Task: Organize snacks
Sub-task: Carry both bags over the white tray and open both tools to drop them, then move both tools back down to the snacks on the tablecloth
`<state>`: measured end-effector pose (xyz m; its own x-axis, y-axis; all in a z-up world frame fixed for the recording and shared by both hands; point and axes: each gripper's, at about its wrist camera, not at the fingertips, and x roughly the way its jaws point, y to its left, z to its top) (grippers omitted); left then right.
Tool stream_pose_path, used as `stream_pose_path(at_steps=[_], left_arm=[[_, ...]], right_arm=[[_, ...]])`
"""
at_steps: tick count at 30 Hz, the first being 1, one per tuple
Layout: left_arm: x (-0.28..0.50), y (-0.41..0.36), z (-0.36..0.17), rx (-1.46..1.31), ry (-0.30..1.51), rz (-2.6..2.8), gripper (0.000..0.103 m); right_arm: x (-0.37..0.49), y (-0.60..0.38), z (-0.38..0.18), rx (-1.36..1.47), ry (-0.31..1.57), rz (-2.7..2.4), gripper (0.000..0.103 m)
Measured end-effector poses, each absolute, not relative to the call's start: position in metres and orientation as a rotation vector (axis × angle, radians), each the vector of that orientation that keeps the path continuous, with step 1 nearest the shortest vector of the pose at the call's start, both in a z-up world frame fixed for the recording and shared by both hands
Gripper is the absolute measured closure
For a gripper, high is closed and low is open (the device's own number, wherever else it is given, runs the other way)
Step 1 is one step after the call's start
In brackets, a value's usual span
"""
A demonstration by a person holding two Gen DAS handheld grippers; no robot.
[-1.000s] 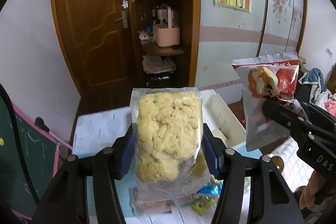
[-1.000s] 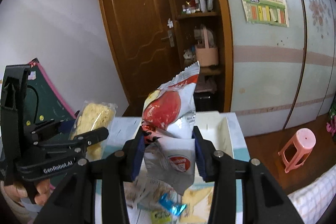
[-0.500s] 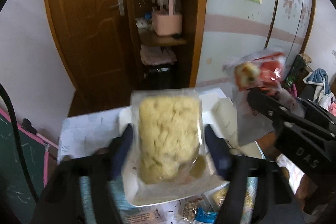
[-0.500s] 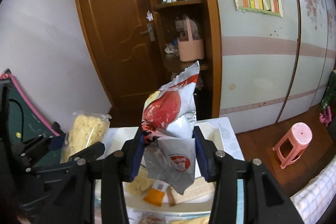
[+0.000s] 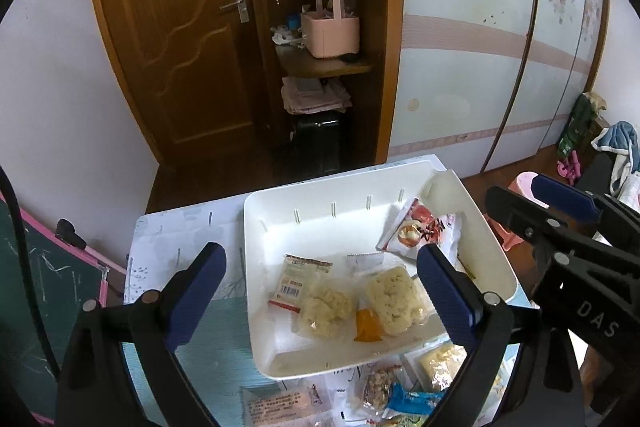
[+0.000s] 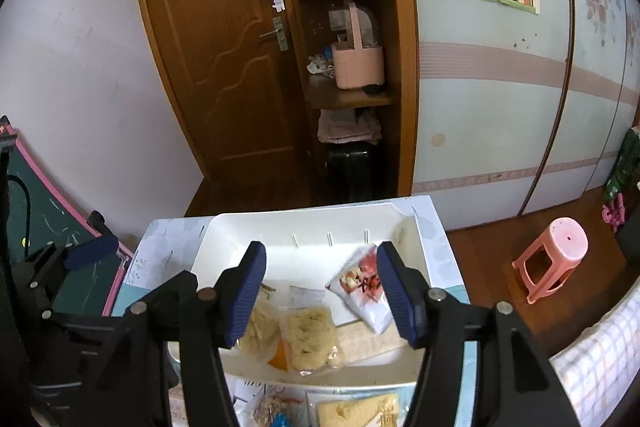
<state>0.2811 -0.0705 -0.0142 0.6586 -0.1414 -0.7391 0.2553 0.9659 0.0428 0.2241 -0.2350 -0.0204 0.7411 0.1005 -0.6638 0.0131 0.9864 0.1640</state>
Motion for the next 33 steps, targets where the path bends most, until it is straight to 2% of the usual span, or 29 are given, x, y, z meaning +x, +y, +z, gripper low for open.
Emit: stream_pose_path(at_steps=[29, 33], left_arm=[[0.177, -0.053, 0.042, 0.168, 0.747, -0.204, 0.007], [0.159, -0.048, 0.040, 0.174, 0.746, -0.211, 0.007]], right_arm=[[0.124, -0.220, 0.035, 0.132, 0.689, 0.042, 0.045], [0.106, -0.220, 0.034, 0.147, 0.687, 0.053, 0.039]])
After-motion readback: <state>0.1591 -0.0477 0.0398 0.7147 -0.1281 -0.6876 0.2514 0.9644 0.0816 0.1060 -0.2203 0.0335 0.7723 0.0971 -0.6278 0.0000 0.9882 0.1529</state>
